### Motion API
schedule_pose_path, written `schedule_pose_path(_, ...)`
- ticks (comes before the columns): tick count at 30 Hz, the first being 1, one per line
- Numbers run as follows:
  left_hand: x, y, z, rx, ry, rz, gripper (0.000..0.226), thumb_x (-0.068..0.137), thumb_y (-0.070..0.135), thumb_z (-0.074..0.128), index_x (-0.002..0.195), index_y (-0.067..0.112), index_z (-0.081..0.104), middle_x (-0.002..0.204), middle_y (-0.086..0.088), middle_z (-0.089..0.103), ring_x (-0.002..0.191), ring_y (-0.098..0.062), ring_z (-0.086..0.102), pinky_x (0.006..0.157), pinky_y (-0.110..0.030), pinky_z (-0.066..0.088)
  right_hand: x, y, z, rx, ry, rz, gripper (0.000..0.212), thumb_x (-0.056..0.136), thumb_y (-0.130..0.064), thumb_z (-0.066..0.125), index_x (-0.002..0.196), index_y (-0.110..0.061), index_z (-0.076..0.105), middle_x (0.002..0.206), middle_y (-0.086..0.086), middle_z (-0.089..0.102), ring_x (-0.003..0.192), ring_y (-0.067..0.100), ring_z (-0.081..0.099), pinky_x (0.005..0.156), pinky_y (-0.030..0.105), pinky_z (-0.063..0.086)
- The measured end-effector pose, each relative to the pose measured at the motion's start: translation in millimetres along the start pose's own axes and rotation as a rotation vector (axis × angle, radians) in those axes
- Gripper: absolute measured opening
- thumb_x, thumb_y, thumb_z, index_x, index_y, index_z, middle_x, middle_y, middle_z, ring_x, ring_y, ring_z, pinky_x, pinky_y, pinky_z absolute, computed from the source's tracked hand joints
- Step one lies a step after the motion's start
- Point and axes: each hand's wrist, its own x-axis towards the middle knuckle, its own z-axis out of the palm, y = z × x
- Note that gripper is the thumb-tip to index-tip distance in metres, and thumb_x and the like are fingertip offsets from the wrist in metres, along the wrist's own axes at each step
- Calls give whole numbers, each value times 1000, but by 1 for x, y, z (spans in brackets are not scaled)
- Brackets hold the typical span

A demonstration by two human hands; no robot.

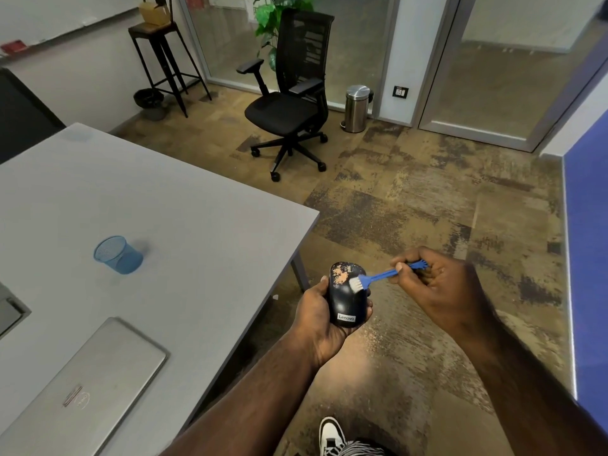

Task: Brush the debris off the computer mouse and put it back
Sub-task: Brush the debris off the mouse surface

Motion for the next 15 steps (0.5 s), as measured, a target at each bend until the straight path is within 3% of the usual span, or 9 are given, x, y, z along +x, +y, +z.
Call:
schedule_pose_path(3, 0, 0, -1, 8, -12, -6, 58, 103, 40, 26, 118, -4, 60, 86, -23, 69, 69, -31, 65, 59, -34, 58, 6, 2, -2, -109, 83, 42, 14, 91, -24, 64, 100, -33, 71, 77, -9, 74, 62, 3, 70, 47, 17, 52)
schedule_pose_path(7, 2, 0, -3, 6, -16, -7, 59, 102, 42, 27, 115, -5, 61, 87, -23, 70, 70, -32, 66, 61, -35, 58, 6, -1, -5, -15, 102, 3, 17, 90, -22, 65, 96, -37, 71, 74, -8, 74, 64, 11, 73, 51, 29, 58)
schedule_pose_path(11, 4, 2, -6, -4, -33, 2, 60, 102, 41, 27, 114, -6, 61, 87, -24, 70, 68, -31, 67, 62, -35, 58, 4, 0, -2, -20, 31, -2, 21, 90, -17, 68, 92, -38, 72, 72, -7, 74, 58, 10, 69, 45, 22, 52)
schedule_pose_path(15, 3, 1, -7, 0, -41, -11, 60, 102, 42, 27, 111, -6, 63, 88, -24, 69, 68, -32, 67, 62, -36, 59, 8, 2, -3, -91, 97, 31, 14, 90, -27, 63, 97, -36, 70, 76, -10, 74, 64, 3, 70, 46, 16, 51)
